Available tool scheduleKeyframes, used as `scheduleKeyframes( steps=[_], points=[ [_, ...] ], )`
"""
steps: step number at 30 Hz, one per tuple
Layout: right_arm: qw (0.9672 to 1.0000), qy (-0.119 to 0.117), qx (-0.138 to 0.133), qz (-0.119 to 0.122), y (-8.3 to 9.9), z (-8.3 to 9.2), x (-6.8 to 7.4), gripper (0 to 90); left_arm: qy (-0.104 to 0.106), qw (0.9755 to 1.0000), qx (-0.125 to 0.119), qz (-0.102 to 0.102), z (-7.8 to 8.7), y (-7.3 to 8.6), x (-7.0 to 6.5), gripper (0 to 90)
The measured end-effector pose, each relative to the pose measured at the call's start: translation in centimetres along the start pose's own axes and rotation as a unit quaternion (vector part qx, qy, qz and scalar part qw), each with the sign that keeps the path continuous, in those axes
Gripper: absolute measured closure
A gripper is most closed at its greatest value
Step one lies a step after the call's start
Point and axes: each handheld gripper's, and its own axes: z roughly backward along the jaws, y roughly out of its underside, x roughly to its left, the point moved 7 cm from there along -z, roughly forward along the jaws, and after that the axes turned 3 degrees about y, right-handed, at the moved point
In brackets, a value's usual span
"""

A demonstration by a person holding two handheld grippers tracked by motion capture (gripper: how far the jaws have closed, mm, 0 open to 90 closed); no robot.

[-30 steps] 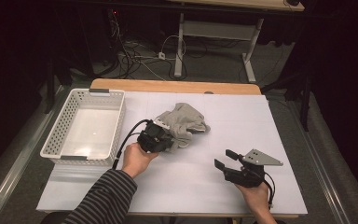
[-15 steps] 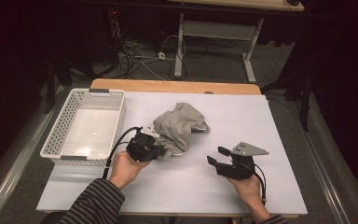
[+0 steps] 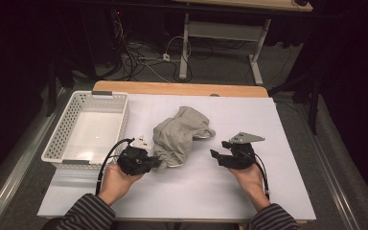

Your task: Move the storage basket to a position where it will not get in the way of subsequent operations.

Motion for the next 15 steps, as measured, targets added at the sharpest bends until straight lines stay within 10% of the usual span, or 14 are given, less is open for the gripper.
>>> scheduleKeyframes(
  steps=[15],
  points=[
    [0.9992, 0.004, 0.041, -0.004, -2.6, -4.9, -0.2, 44.7, -0.011, 0.9999, 0.002, 0.008, 0.0, 2.1, 0.8, 80.0]
  ],
)
